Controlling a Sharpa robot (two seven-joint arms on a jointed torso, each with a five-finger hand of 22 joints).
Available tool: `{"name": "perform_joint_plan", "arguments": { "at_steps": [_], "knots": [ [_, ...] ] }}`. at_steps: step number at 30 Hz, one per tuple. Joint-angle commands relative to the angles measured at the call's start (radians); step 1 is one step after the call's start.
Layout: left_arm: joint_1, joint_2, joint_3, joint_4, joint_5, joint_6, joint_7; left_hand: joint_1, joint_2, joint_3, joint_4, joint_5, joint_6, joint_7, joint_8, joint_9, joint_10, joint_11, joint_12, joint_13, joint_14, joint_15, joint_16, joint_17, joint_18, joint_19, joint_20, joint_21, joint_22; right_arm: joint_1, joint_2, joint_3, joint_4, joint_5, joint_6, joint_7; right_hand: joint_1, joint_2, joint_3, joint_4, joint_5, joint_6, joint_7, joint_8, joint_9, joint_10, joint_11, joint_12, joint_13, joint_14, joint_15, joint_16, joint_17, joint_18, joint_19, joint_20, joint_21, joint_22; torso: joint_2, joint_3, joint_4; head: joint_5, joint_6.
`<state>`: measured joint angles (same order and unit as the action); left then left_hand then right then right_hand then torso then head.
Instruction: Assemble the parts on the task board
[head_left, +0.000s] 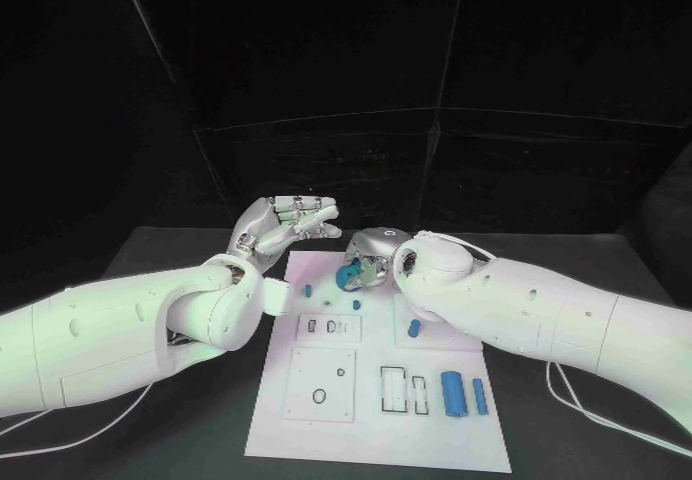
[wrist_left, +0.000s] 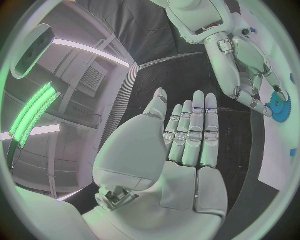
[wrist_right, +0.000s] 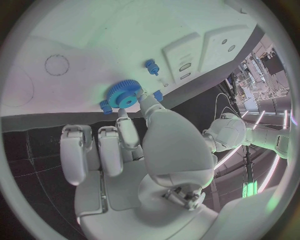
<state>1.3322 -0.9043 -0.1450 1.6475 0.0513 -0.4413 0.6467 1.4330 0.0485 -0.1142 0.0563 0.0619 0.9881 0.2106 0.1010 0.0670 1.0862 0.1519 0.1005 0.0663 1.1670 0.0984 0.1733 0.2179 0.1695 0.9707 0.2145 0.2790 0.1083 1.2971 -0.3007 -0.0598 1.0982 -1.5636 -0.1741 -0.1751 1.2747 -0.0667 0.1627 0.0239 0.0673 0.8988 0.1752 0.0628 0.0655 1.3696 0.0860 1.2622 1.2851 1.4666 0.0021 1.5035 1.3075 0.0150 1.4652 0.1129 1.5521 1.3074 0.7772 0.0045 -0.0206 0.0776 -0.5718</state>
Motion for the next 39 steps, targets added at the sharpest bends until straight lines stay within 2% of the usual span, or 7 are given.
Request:
{"name": "perform_joint_plan", "arguments": {
  "at_steps": [1, 8, 13, 17, 25, 32, 39],
  "knots": [
    [0.002, 0.000, 0.001, 0.000, -0.006, 0.007, 0.007, 0.004, 0.009, 0.000, -0.005, -0.002, 0.003, 0.002, -0.007, -0.001, 0.002, 0.004, -0.006, -0.001, 0.005, 0.005, -0.004, 0.001, 0.014, 0.009, 0.001, -0.007, -0.002, 0.002, -0.003, 0.000, 0.002, -0.006, -0.005, -0.002, -0.034, 0.004, -0.026, 0.026, -0.004, -0.009, 0.002, 0.002, 0.002, -0.006, 0.003, -0.006, -0.001, 0.074, 0.011, 0.000, 0.126, -0.005, 0.074, 0.011, 0.003, 0.221, 0.000, 0.0007, 0.0003, -0.002, 0.001],
    [0.002, -0.002, 0.001, -0.002, -0.006, 0.008, 0.006, 0.005, 0.009, 0.000, -0.006, -0.002, 0.003, 0.002, -0.007, -0.001, 0.002, 0.004, -0.007, -0.001, 0.005, 0.005, -0.004, 0.001, 0.014, 0.009, 0.001, -0.007, -0.002, 0.002, -0.030, 0.000, 0.024, 0.011, -0.061, 0.008, -0.103, 0.016, -0.106, 0.116, 0.027, -0.001, 0.001, 0.008, 0.005, 0.001, 0.004, 0.008, 0.009, 0.075, 0.014, 0.003, 0.132, -0.006, 0.078, 0.014, 0.004, 0.226, -0.001, 0.0012, -0.0015, -0.002, 0.004],
    [0.002, -0.005, 0.001, -0.004, -0.006, 0.009, 0.007, 0.005, 0.009, 0.000, -0.006, -0.002, 0.003, 0.002, -0.007, -0.001, 0.002, 0.004, -0.007, -0.001, 0.005, 0.005, -0.004, 0.001, 0.014, 0.009, 0.001, -0.007, -0.002, 0.002, -0.087, 0.001, 0.077, 0.060, -0.162, 0.065, -0.085, 0.022, -0.122, 0.120, 0.038, 0.006, 0.000, 0.011, 0.006, 0.012, 0.002, 0.024, 0.023, 0.077, 0.012, 0.006, 0.138, -0.007, 0.081, 0.013, 0.006, 0.231, -0.001, 0.0021, -0.0024, -0.002, 0.006],
    [0.002, -0.010, 0.001, -0.007, -0.006, 0.008, 0.007, 0.005, 0.009, 0.000, -0.006, -0.002, 0.003, 0.002, -0.007, -0.001, 0.002, 0.004, -0.007, -0.001, 0.005, 0.005, -0.004, 0.001, 0.014, 0.009, 0.001, -0.007, -0.002, 0.003, -0.163, 0.002, 0.143, 0.117, -0.198, 0.123, -0.040, 0.031, -0.131, 0.106, 0.067, 0.008, -0.001, 0.010, 0.006, 0.013, 0.001, 0.026, 0.026, 0.077, 0.011, 0.006, 0.140, -0.007, 0.083, 0.012, 0.007, 0.233, -0.006, 0.0011, -0.0065, -0.004, 0.009],
    [0.002, -0.014, 0.001, -0.017, -0.006, 0.008, 0.009, 0.005, 0.010, -0.001, -0.007, -0.002, 0.003, 0.002, -0.008, -0.002, 0.001, 0.004, -0.008, -0.001, 0.005, 0.005, -0.005, 0.001, 0.014, 0.009, 0.002, -0.007, -0.002, 0.007, -0.261, 0.002, 0.213, 0.182, -0.103, 0.160, 0.026, 0.041, -0.133, 0.074, 0.077, 0.004, -0.001, 0.005, 0.004, 0.012, 0.000, 0.024, 0.026, 0.077, 0.010, 0.008, 0.143, -0.008, 0.084, 0.011, 0.008, 0.235, -0.016, 0.0021, -0.0211, 0.001, 0.009],
    [0.002, -0.005, 0.001, -0.029, -0.006, 0.011, 0.009, 0.005, 0.010, -0.001, -0.008, -0.002, 0.003, 0.002, -0.008, -0.002, 0.001, 0.004, -0.008, -0.001, 0.005, 0.005, -0.005, 0.002, 0.014, 0.009, 0.002, -0.008, -0.002, 0.007, -0.234, 0.001, 0.197, 0.190, -0.017, 0.135, 0.097, 0.066, -0.101, 0.031, 0.109, -0.044, -0.013, -0.003, -0.002, 0.028, -0.011, 0.041, 0.041, 0.079, 0.002, 0.011, 0.150, -0.009, 0.089, 0.006, 0.010, 0.241, -0.013, 0.0041, -0.0160, 0.005, 0.010],
    [0.002, -0.001, 0.001, -0.034, -0.006, 0.013, 0.009, 0.006, 0.011, -0.001, -0.009, -0.002, 0.003, 0.001, -0.009, -0.001, 0.002, 0.004, -0.009, -0.001, 0.005, 0.005, -0.006, 0.002, 0.014, 0.009, 0.002, -0.008, -0.003, 0.005, -0.175, 0.000, 0.151, 0.172, 0.020, 0.101, 0.099, 0.079, -0.088, 0.027, 0.124, -0.107, -0.026, -0.007, -0.006, 0.035, -0.022, 0.047, 0.048, 0.079, -0.007, 0.011, 0.151, -0.010, 0.090, -0.002, 0.010, 0.242, -0.014, 0.0014, -0.0192, 0.010, 0.003]
  ]
}}
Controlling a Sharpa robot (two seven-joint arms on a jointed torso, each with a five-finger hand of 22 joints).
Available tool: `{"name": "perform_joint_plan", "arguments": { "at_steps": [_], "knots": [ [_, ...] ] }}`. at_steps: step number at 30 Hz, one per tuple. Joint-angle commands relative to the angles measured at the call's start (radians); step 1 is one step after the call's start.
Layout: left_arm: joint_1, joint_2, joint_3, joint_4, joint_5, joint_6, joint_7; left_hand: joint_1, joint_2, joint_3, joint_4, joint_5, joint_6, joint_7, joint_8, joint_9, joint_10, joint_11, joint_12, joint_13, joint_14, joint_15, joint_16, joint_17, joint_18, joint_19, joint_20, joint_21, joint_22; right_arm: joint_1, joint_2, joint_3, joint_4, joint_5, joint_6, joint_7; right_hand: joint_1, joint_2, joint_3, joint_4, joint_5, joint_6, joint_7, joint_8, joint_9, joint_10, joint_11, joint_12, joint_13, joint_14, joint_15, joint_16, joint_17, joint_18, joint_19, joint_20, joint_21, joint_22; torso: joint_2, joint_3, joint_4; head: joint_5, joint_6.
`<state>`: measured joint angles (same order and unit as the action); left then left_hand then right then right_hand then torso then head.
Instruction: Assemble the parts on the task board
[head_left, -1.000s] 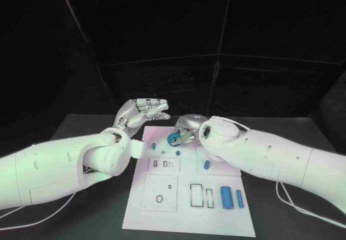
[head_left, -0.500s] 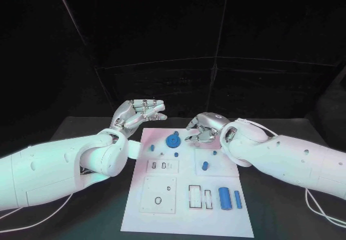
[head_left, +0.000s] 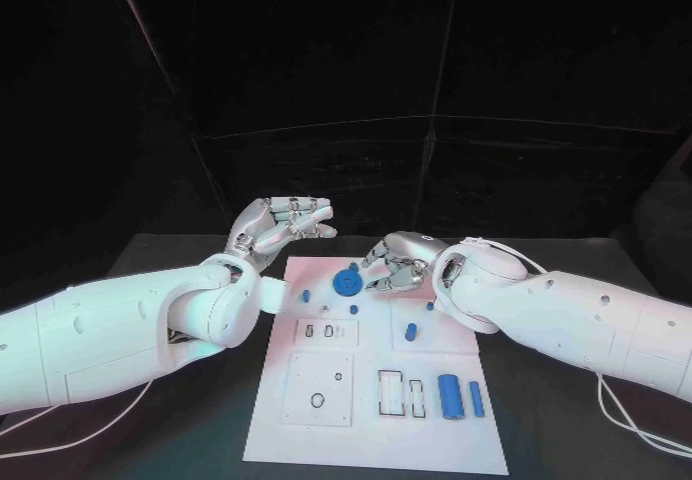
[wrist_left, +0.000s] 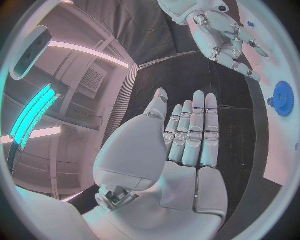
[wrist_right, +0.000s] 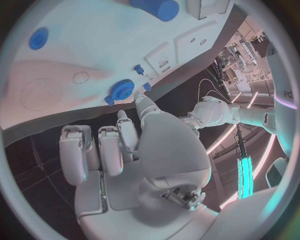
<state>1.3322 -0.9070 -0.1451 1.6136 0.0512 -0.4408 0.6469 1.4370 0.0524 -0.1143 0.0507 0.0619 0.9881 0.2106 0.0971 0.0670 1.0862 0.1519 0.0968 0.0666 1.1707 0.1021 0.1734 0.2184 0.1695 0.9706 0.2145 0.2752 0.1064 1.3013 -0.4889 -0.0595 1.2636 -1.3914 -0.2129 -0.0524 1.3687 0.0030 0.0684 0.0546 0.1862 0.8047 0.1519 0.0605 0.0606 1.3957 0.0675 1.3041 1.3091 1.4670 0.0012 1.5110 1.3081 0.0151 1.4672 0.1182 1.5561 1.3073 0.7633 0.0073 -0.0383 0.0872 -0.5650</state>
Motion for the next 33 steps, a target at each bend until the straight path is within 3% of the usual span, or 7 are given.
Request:
{"name": "perform_joint_plan", "arguments": {
  "at_steps": [1, 10, 15, 18, 22, 33],
  "knots": [
    [0.002, 0.002, 0.001, 0.000, -0.005, 0.012, 0.009, 0.002, 0.007, 0.000, -0.004, -0.002, 0.003, 0.001, -0.005, -0.001, 0.002, 0.004, -0.005, -0.002, 0.002, 0.002, -0.006, 0.002, 0.014, 0.009, 0.002, -0.004, -0.001, 0.001, 0.018, 0.000, -0.019, -0.003, 0.061, -0.025, 0.005, 0.010, 0.006, -0.004, 0.006, -0.012, -0.003, -0.005, -0.001, 0.009, -0.004, 0.005, 0.024, 0.079, -0.007, 0.004, 0.151, -0.010, 0.088, -0.007, 0.006, 0.242, 0.000, -0.0014, -0.0014, 0.001, -0.003],
    [0.002, 0.004, 0.001, 0.000, -0.005, 0.013, 0.008, 0.003, 0.008, 0.000, -0.005, -0.002, 0.004, 0.001, -0.005, -0.001, 0.003, 0.003, -0.005, -0.001, 0.002, 0.001, -0.007, 0.002, 0.014, 0.009, 0.002, -0.005, -0.001, 0.000, 0.078, 0.000, -0.076, -0.023, 0.108, -0.066, -0.013, 0.022, 0.015, 0.004, 0.020, -0.066, -0.010, -0.007, -0.004, 0.014, -0.012, 0.009, 0.028, 0.079, -0.015, 0.003, 0.151, -0.010, 0.087, -0.017, 0.006, 0.242, -0.001, -0.0009, -0.0026, 0.004, -0.005],
    [0.002, 0.004, 0.001, 0.000, -0.005, 0.013, 0.007, 0.003, 0.008, 0.000, -0.005, -0.002, 0.004, 0.001, -0.005, -0.001, 0.003, 0.003, -0.005, -0.001, 0.002, 0.001, -0.007, 0.002, 0.014, 0.009, 0.002, -0.005, -0.001, -0.001, 0.100, 0.001, -0.095, -0.028, 0.140, -0.084, -0.052, 0.031, 0.013, 0.028, 0.029, -0.084, -0.012, -0.006, -0.004, 0.014, -0.015, 0.009, 0.029, 0.079, -0.018, 0.002, 0.150, -0.010, 0.087, -0.021, 0.006, 0.242, -0.002, -0.0006, -0.0032, 0.006, -0.007],
    [0.002, 0.004, 0.001, 0.001, -0.005, 0.013, 0.007, 0.004, 0.008, 0.000, -0.006, -0.002, 0.004, 0.001, -0.005, -0.001, 0.003, 0.003, -0.006, -0.001, 0.002, 0.001, -0.007, 0.002, 0.014, 0.009, 0.002, -0.005, -0.001, -0.001, 0.109, 0.001, -0.106, -0.027, 0.155, -0.092, -0.102, 0.048, 0.009, 0.063, 0.060, -0.097, -0.010, -0.006, -0.004, 0.015, -0.012, 0.009, 0.030, 0.080, -0.017, 0.003, 0.151, -0.010, 0.088, -0.021, 0.006, 0.243, -0.002, -0.0007, -0.0039, 0.007, -0.009],
    [0.002, 0.004, 0.001, 0.002, -0.005, 0.013, 0.007, 0.004, 0.008, 0.000, -0.006, -0.002, 0.004, 0.001, -0.005, -0.001, 0.003, 0.003, -0.006, -0.001, 0.002, 0.001, -0.007, 0.002, 0.014, 0.009, 0.002, -0.005, -0.001, -0.001, 0.118, 0.001, -0.117, -0.023, 0.174, -0.102, -0.157, 0.057, 0.001, 0.099, 0.062, -0.108, -0.007, -0.007, -0.005, 0.016, -0.008, 0.012, 0.033, 0.080, -0.013, 0.003, 0.152, -0.010, 0.088, -0.018, 0.006, 0.243, -0.002, -0.0001, -0.0041, 0.007, -0.011],
    [0.002, 0.003, 0.001, 0.003, -0.005, 0.013, 0.006, 0.005, 0.009, 0.000, -0.007, -0.002, 0.004, 0.001, -0.006, -0.001, 0.003, 0.003, -0.007, -0.002, 0.002, 0.001, -0.008, 0.003, 0.014, 0.009, 0.002, -0.005, -0.002, -0.001, 0.128, 0.001, -0.132, -0.019, 0.176, -0.124, -0.192, 0.058, -0.006, 0.121, 0.052, -0.136, -0.002, -0.009, -0.007, 0.015, -0.004, 0.013, 0.035, 0.080, -0.010, 0.003, 0.153, -0.010, 0.088, -0.015, 0.006, 0.243, -0.003, 0.0004, -0.0043, 0.008, -0.010]
  ]
}}
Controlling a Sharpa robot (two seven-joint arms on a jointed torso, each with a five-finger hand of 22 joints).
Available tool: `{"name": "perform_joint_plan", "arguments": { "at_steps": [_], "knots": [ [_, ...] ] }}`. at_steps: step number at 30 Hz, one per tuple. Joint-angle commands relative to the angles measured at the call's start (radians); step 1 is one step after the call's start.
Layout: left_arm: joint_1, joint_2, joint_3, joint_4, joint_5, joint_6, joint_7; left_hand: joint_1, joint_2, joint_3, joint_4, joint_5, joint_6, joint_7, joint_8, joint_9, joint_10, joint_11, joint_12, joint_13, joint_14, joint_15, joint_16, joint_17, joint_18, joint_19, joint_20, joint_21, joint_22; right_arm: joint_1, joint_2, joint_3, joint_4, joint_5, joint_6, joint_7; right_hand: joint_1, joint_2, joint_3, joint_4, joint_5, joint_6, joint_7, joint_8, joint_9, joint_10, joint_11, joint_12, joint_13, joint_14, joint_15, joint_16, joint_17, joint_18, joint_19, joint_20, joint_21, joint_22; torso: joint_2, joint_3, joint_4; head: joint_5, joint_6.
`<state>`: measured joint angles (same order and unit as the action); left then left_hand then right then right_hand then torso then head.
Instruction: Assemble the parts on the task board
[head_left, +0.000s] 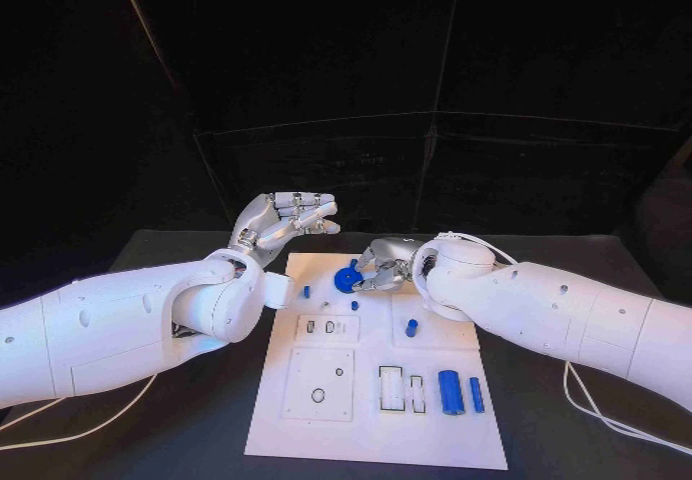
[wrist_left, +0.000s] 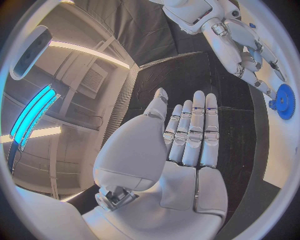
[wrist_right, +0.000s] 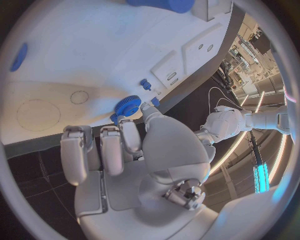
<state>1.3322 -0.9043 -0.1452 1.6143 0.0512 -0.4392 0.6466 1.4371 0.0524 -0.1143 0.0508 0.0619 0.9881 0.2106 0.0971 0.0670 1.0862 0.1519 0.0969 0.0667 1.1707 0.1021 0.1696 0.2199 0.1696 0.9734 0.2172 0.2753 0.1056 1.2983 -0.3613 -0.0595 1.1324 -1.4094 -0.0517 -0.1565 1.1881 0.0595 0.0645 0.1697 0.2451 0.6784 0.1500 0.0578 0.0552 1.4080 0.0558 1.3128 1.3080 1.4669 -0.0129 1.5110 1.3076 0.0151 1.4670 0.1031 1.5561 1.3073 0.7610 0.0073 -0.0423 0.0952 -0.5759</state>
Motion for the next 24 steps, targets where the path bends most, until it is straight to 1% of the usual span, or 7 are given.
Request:
{"name": "perform_joint_plan", "arguments": {
  "at_steps": [1, 7, 12, 19, 21, 23, 24],
  "knots": [
    [0.002, 0.000, 0.001, 0.002, -0.005, 0.011, 0.006, 0.005, 0.009, 0.000, -0.007, -0.002, 0.004, 0.001, -0.006, -0.001, 0.003, 0.003, -0.007, -0.002, 0.002, 0.001, -0.004, 0.001, 0.014, 0.007, -0.001, -0.005, -0.001, 0.002, 0.001, 0.001, -0.001, -0.001, 0.017, -0.022, -0.011, 0.002, -0.003, 0.006, -0.007, -0.010, 0.000, -0.006, -0.001, 0.003, 0.008, 0.004, 0.036, 0.080, 0.005, 0.003, 0.153, -0.010, 0.088, 0.000, 0.006, 0.243, -0.001, 0.0004, -0.0008, 0.000, 0.000],
    [0.002, -0.001, 0.001, 0.004, -0.005, 0.010, 0.006, 0.005, 0.009, 0.000, -0.007, -0.002, 0.004, 0.001, -0.006, -0.001, 0.003, 0.003, -0.007, -0.002, 0.002, 0.001, -0.004, 0.001, 0.014, 0.007, -0.001, -0.005, -0.001, 0.002, 0.000, 0.000, -0.004, -0.001, 0.034, -0.029, -0.012, -0.001, -0.004, 0.005, -0.012, -0.008, 0.001, -0.006, -0.001, 0.004, 0.010, 0.007, 0.038, 0.080, 0.006, 0.003, 0.153, -0.010, 0.087, 0.001, 0.006, 0.242, -0.001, -0.0005, -0.0006, -0.002, 0.001],
    [0.002, -0.003, 0.001, 0.005, -0.005, 0.009, 0.006, 0.005, 0.009, 0.000, -0.007, -0.002, 0.004, 0.001, -0.006, -0.001, 0.003, 0.003, -0.007, -0.002, 0.002, 0.001, -0.004, 0.001, 0.014, 0.007, -0.001, -0.005, -0.001, 0.002, -0.004, 0.000, 0.000, -0.002, 0.016, -0.034, -0.011, -0.003, -0.004, 0.003, -0.015, -0.002, 0.001, -0.005, 0.000, 0.005, 0.010, 0.009, 0.040, 0.080, 0.006, 0.003, 0.152, -0.010, 0.088, 0.002, 0.006, 0.243, 0.000, 0.0006, -0.0003, -0.001, 0.000],
    [0.002, -0.004, 0.001, 0.005, -0.005, 0.012, 0.007, 0.005, 0.009, 0.000, -0.008, -0.002, 0.004, 0.001, -0.006, -0.001, 0.003, 0.004, -0.007, -0.002, 0.002, 0.001, -0.005, 0.001, 0.014, 0.007, -0.001, -0.005, -0.001, 0.002, -0.061, 0.000, 0.048, 0.037, -0.171, 0.042, 0.025, -0.020, 0.007, -0.031, -0.012, 0.094, 0.001, 0.009, 0.009, 0.017, 0.011, 0.027, 0.056, 0.079, 0.007, 0.001, 0.150, -0.010, 0.087, 0.004, 0.006, 0.242, -0.001, 0.0002, -0.0006, -0.003, 0.001],
    [0.002, -0.005, 0.001, 0.004, -0.005, 0.014, 0.008, 0.006, 0.010, 0.000, -0.009, -0.002, 0.004, 0.002, -0.007, -0.001, 0.003, 0.004, -0.008, -0.002, 0.002, 0.001, -0.005, 0.002, 0.014, 0.007, -0.001, -0.005, -0.001, 0.002, -0.104, 0.000, 0.078, 0.089, -0.222, 0.108, 0.051, -0.029, 0.015, -0.054, -0.012, 0.122, 0.001, 0.010, 0.010, 0.016, 0.010, 0.026, 0.056, 0.079, 0.006, 0.000, 0.149, -0.009, 0.086, 0.003, 0.005, 0.241, -0.002, -0.0012, -0.0012, -0.006, 0.000],
    [0.002, -0.005, 0.001, 0.002, -0.005, 0.020, 0.008, 0.006, 0.010, 0.000, -0.009, -0.002, 0.004, 0.002, -0.007, -0.001, 0.003, 0.004, -0.008, -0.002, 0.002, 0.001, -0.005, 0.002, 0.014, 0.007, -0.001, -0.005, -0.001, 0.003, -0.163, 0.000, 0.113, 0.171, -0.250, 0.188, 0.088, -0.043, 0.024, -0.086, -0.029, 0.196, 0.002, 0.023, 0.017, 0.008, 0.010, 0.015, 0.047, 0.075, 0.006, -0.009, 0.132, -0.005, 0.073, 0.003, -0.002, 0.224, -0.003, -0.0025, -0.0045, -0.005, 0.002],
    [0.002, -0.005, 0.001, -0.001, -0.005, 0.023, 0.008, 0.006, 0.010, 0.000, -0.010, -0.002, 0.005, 0.001, -0.007, -0.001, 0.004, 0.003, -0.008, -0.001, 0.003, 0.001, -0.006, 0.002, 0.014, 0.007, -0.001, -0.006, -0.002, 0.003, -0.185, 0.000, 0.126, 0.202, -0.254, 0.215, 0.105, -0.049, 0.028, -0.100, -0.035, 0.205, 0.002, 0.025, 0.017, 0.005, 0.010, 0.011, 0.044, 0.074, 0.006, -0.012, 0.128, -0.004, 0.069, 0.003, -0.004, 0.219, -0.003, -0.0024, -0.0051, -0.005, 0.003]
  ]
}}
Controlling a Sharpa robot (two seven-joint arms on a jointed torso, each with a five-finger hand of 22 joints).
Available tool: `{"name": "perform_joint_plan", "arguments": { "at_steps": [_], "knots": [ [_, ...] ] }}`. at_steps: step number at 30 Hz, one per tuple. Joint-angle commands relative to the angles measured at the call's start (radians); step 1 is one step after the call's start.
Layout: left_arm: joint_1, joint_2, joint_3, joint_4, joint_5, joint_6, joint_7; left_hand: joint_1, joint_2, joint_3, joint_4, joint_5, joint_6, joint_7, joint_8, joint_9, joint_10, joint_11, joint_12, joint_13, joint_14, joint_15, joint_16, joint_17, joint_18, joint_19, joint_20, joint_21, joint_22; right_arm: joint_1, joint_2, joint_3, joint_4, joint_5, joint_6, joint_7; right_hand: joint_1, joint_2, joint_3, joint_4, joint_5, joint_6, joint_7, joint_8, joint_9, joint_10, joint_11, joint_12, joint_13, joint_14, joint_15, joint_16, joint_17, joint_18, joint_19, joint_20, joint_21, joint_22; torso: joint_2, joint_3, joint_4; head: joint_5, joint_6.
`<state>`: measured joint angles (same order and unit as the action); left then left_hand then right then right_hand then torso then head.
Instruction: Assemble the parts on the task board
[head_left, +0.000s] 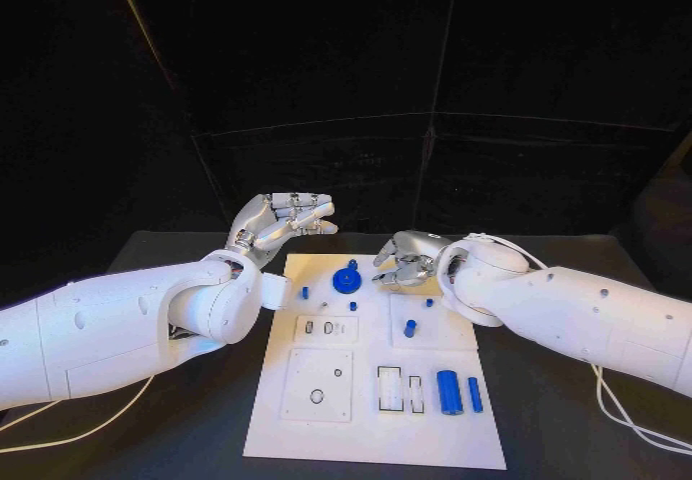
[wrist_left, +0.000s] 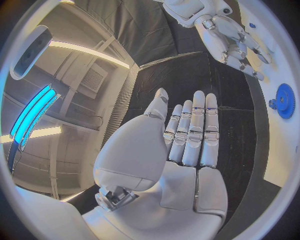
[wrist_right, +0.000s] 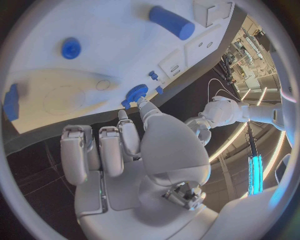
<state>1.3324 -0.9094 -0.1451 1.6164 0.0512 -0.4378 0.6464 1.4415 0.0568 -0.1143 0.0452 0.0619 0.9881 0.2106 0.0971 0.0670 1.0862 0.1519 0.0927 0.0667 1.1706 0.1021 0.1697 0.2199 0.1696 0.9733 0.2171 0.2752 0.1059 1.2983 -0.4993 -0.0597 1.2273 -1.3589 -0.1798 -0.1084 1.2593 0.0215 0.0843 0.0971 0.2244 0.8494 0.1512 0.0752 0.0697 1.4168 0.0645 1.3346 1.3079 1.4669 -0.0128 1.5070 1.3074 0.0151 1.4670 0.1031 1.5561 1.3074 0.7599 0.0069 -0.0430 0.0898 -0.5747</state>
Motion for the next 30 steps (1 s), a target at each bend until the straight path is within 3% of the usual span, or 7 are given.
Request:
{"name": "perform_joint_plan", "arguments": {
  "at_steps": [1, 6, 13, 18, 19, 27, 30],
  "knots": [
    [0.002, 0.002, 0.001, -0.006, -0.005, 0.025, 0.008, 0.002, 0.006, 0.000, -0.006, -0.002, 0.006, 0.000, -0.007, -0.001, 0.006, 0.003, -0.003, -0.001, 0.004, 0.001, -0.006, 0.003, 0.014, 0.008, -0.001, -0.006, -0.002, 0.003, -0.071, 0.000, 0.043, 0.183, -0.127, 0.193, 0.062, -0.021, 0.016, -0.051, -0.014, 0.042, 0.003, 0.009, 0.002, -0.012, 0.002, -0.020, 0.037, 0.072, 0.006, -0.012, 0.121, -0.001, 0.062, 0.003, -0.008, 0.210, -0.002, -0.0024, -0.0047, -0.001, 0.002],
    [0.002, 0.007, 0.001, -0.023, -0.006, 0.042, 0.008, 0.003, 0.011, -0.002, -0.015, -0.002, 0.018, -0.004, -0.006, 0.000, 0.025, -0.003, -0.001, 0.001, 0.015, -0.004, -0.008, 0.009, 0.015, 0.015, -0.004, -0.005, -0.003, 0.004, -0.205, 0.000, 0.104, 0.306, -0.114, 0.292, 0.125, -0.051, 0.034, -0.114, -0.004, 0.075, 0.006, 0.017, 0.002, -0.039, 0.004, -0.056, 0.009, 0.064, 0.009, -0.032, 0.090, 0.007, 0.034, 0.005, -0.025, 0.175, -0.006, -0.0023, -0.0114, -0.009, 0.002],
    [0.002, 0.011, 0.001, -0.040, -0.009, 0.059, 0.005, 0.005, 0.020, -0.007, -0.028, -0.002, 0.037, -0.012, -0.006, 0.001, 0.065, -0.015, 0.005, 0.004, 0.040, -0.015, -0.005, 0.022, 0.016, 0.035, -0.014, 0.001, -0.002, 0.003, -0.312, -0.001, 0.107, 0.342, -0.119, 0.331, 0.131, -0.069, 0.034, -0.134, -0.003, 0.090, 0.011, 0.019, 0.000, -0.061, 0.008, -0.088, -0.017, 0.059, 0.011, -0.044, 0.072, 0.013, 0.017, 0.006, -0.036, 0.153, -0.010, 0.0006, -0.0163, -0.023, 0.001],
    [0.001, 0.015, 0.001, -0.048, -0.018, 0.069, 0.003, 0.005, 0.023, -0.010, -0.031, -0.002, 0.043, -0.014, -0.006, 0.000, 0.077, -0.018, 0.005, 0.005, 0.047, -0.018, -0.005, 0.026, 0.015, 0.041, -0.017, 0.003, -0.002, 0.002, -0.334, -0.002, 0.064, 0.335, -0.125, 0.338, 0.129, -0.075, 0.030, -0.138, -0.005, 0.081, 0.014, 0.012, -0.003, -0.069, 0.011, -0.099, -0.026, 0.059, 0.013, -0.046, 0.071, 0.014, 0.013, 0.008, -0.038, 0.149, -0.008, 0.0048, -0.0140, -0.027, 0.000],
    [0.001, 0.016, 0.001, -0.050, -0.019, 0.071, 0.003, 0.005, 0.023, -0.010, -0.031, -0.002, 0.043, -0.014, -0.006, 0.000, 0.077, -0.018, 0.005, 0.005, 0.047, -0.018, -0.005, 0.026, 0.015, 0.041, -0.017, 0.003, -0.002, 0.001, -0.333, -0.002, 0.055, 0.331, -0.124, 0.337, 0.128, -0.076, 0.028, -0.139, -0.006, 0.078, 0.015, 0.010, -0.003, -0.070, 0.011, -0.101, -0.028, 0.059, 0.014, -0.046, 0.071, 0.014, 0.013, 0.009, -0.039, 0.148, -0.008, 0.0038, -0.0133, -0.027, 0.000],
    [0.001, 0.021, 0.000, -0.060, -0.022, 0.079, 0.004, 0.004, 0.020, -0.020, -0.043, -0.002, 0.034, -0.011, -0.020, -0.002, 0.057, -0.010, -0.019, -0.002, 0.029, -0.010, -0.026, 0.027, 0.013, 0.030, -0.013, -0.007, -0.008, -0.034, -0.307, -0.002, -0.013, 0.292, -0.107, 0.326, 0.121, -0.081, 0.016, -0.144, -0.013, 0.039, 0.022, -0.010, -0.006, -0.088, 0.018, -0.125, -0.049, 0.059, 0.020, -0.050, 0.068, 0.017, 0.005, 0.014, -0.045, 0.137, -0.008, 0.0133, -0.0134, -0.028, -0.003],
    [0.000, 0.022, 0.000, -0.064, -0.022, 0.080, 0.004, 0.003, 0.021, -0.024, -0.050, -0.002, 0.029, -0.009, -0.025, -0.002, 0.047, -0.006, -0.027, -0.003, 0.018, -0.005, -0.039, 0.026, 0.012, 0.022, -0.009, -0.014, -0.013, -0.046, -0.294, -0.002, -0.030, 0.280, -0.101, 0.322, 0.121, -0.081, 0.013, -0.145, -0.014, 0.032, 0.024, -0.011, -0.006, -0.092, 0.020, -0.130, -0.053, 0.059, 0.021, -0.050, 0.069, 0.017, 0.004, 0.015, -0.046, 0.136, -0.009, 0.0123, -0.0129, -0.024, -0.007]
  ]
}}
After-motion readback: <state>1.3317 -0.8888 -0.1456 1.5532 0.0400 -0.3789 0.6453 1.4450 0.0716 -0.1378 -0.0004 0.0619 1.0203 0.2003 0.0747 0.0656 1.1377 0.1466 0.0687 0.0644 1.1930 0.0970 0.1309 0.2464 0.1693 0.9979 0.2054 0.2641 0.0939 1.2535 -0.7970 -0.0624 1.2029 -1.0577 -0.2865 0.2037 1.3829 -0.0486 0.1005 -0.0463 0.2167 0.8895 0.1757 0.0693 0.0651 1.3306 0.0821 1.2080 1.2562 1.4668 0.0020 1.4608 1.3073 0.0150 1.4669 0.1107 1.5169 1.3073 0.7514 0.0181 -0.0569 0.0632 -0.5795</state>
